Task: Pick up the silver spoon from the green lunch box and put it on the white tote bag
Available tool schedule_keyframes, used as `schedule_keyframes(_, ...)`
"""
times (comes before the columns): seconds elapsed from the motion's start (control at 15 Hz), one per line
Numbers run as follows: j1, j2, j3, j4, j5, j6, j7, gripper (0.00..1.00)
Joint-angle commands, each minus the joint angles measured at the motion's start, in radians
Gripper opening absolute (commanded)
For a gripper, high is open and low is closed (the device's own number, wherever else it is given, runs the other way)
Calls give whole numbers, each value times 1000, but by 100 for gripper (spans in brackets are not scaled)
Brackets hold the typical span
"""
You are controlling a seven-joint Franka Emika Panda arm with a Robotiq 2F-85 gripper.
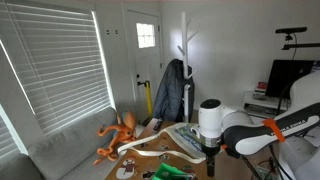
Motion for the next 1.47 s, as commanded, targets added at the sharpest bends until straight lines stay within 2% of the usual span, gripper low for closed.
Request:
schedule_keyframes(0.0,6,1,-6,1,-4,-2,3,100)
schedule_keyframes(0.47,6,1,-6,1,-4,-2,3,100)
schedule_keyframes(0.8,3,-21,-23,85,40,-14,45,100)
schedule_keyframes(1.4,52,126,-7,241,152,-16,41,100)
